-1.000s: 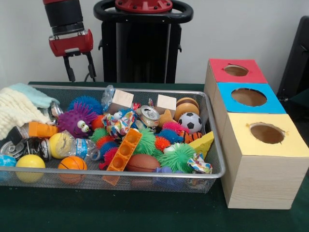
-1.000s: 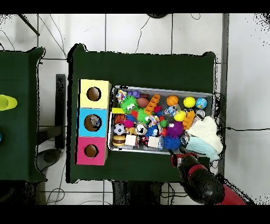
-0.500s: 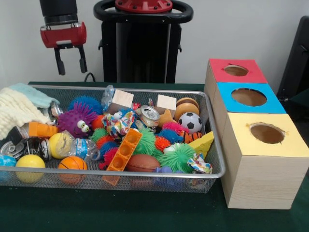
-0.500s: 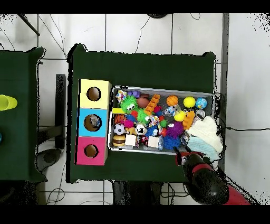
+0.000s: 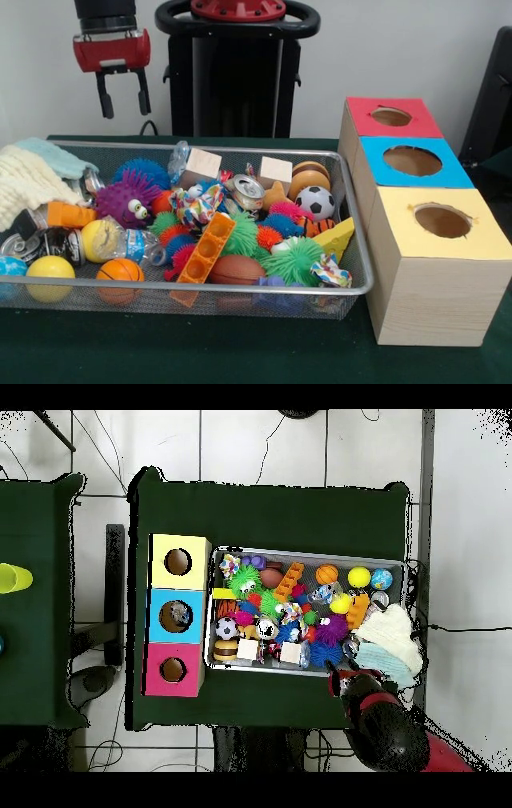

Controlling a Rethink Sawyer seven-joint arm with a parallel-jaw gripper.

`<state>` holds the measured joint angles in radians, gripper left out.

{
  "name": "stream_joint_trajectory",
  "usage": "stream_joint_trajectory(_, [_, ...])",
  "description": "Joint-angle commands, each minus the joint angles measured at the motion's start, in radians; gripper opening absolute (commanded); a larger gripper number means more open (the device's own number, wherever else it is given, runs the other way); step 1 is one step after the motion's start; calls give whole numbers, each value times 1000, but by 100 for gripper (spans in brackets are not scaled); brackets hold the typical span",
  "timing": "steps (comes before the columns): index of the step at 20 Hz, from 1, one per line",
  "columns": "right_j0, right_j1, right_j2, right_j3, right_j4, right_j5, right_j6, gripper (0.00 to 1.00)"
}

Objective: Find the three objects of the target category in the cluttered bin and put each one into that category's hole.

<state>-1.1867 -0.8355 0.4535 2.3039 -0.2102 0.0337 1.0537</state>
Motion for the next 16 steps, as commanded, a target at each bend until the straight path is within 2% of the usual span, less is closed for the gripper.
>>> stream_joint_trajectory(1, [1,-22,15,18,48,-57,286,100])
stream_joint_trajectory(5, [19,-12,-13,22,50,-71,293,100])
stream_joint_trajectory(7, [30,15,-34,7,52,-73,291,100])
stream_joint_trajectory(16, [121,173,-109,-56,40,-200,296,100])
